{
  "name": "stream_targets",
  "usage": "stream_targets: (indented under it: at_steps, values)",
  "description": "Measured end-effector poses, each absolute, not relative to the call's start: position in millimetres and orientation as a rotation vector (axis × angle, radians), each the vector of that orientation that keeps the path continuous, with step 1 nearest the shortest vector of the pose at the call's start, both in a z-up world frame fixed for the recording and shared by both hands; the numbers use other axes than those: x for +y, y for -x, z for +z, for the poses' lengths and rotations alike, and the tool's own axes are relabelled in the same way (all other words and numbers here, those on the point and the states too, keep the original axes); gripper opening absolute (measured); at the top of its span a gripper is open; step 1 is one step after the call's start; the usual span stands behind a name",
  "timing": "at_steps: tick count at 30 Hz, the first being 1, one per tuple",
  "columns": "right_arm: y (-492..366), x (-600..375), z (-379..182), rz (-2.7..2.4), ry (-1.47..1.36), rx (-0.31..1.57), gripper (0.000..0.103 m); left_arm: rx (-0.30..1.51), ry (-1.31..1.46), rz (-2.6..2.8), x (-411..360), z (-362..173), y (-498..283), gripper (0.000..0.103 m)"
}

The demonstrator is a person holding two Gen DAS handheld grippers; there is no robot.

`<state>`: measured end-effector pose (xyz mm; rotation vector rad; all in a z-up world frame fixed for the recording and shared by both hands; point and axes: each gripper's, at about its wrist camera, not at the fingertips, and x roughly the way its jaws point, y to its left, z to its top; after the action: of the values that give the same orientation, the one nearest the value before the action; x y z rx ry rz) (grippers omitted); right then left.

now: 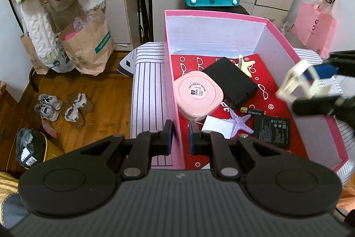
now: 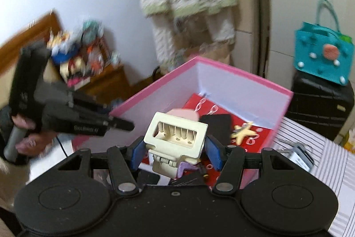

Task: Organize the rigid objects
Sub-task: 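Grasp the cream charger with the right tool and lift it, then lower the cream charger into the pink box and open the right tool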

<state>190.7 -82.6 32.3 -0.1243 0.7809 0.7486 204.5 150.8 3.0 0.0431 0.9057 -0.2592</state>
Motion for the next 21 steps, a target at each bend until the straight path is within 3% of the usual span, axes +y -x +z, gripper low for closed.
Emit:
stream_targets:
  at_steps: [12,19,21]
  values:
    - [-220,-27,-6,0.890,0.147,1.079,0.063,0.899,-0.037,-0.259,153,3,-207,0.012]
    - [-221,-15,-13,0.895,0.106,1.101,0.064,0.900,-0.031,-0.257,151,2,-207,0.012]
    - [-223,-17,-12,0.919,0.100,1.109,0.077,0.899,-0.033,-0.254,150,2,-206,0.012]
